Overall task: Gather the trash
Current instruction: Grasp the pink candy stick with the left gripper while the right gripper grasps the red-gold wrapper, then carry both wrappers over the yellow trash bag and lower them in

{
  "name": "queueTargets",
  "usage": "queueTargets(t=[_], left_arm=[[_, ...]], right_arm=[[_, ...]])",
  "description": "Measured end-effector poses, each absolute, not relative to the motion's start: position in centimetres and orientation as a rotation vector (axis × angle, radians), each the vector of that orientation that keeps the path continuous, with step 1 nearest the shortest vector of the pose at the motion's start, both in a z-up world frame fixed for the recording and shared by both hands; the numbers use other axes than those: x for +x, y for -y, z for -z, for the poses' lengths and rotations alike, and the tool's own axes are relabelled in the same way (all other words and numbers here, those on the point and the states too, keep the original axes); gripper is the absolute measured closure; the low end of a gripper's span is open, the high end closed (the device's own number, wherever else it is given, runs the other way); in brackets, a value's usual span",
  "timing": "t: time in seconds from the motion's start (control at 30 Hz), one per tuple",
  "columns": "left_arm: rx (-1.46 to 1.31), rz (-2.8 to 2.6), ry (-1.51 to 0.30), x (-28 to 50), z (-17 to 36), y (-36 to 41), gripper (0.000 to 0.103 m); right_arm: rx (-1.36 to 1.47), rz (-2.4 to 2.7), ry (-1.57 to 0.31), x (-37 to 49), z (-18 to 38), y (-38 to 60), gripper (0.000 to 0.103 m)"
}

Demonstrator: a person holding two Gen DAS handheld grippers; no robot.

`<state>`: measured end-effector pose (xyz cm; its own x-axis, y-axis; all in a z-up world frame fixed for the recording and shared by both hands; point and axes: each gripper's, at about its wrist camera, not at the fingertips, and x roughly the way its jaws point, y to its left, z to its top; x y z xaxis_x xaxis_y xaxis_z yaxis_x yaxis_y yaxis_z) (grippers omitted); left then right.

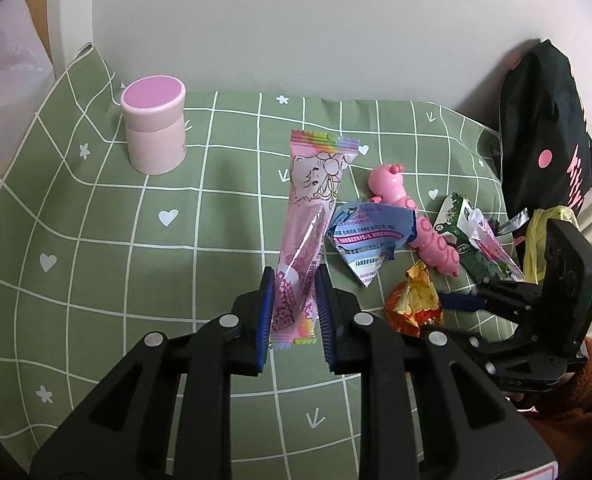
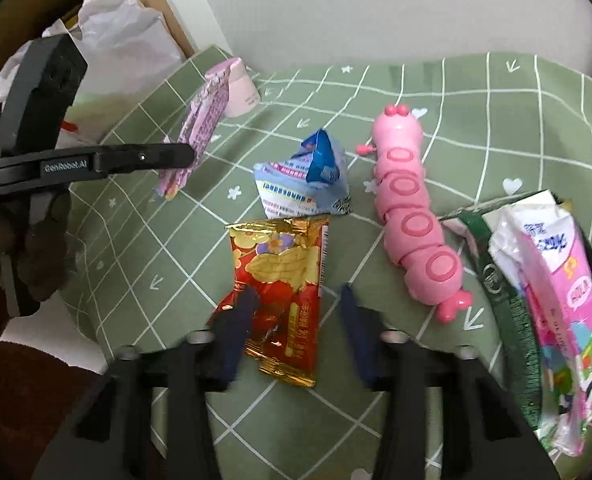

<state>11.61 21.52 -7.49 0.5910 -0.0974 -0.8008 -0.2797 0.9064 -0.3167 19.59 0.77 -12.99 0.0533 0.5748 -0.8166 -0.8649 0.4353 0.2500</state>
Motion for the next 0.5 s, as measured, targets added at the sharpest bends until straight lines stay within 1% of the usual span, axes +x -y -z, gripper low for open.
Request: queueTargets(t=[0.07, 0.13, 0.27, 0.5], left_arm=[[-0.438, -0.103, -0.939, 11.7, 7.4, -21.5, 0.084], [-0.432, -0.093, -0.936, 11.8, 7.3, -21.4, 0.084], [-0.402, -0.06, -0.939, 12.3, 7.1, -20.5, 0.084], [-0.375, 0.041, -0.916, 14.1, 6.2, -18.5, 0.084]], right_arm=[[-0.343, -1.123, -1.021, 19.4, 12.7, -0.6, 0.088], [-0.346, -1.116, -1.002, 19.3, 12.2, -0.3, 0.091], [-0.349, -1.073, -0.958, 19.2, 10.8, 0.6, 0.093], [-0.281, -0.945, -0.909, 20.3, 8.1, 3.6, 0.093]])
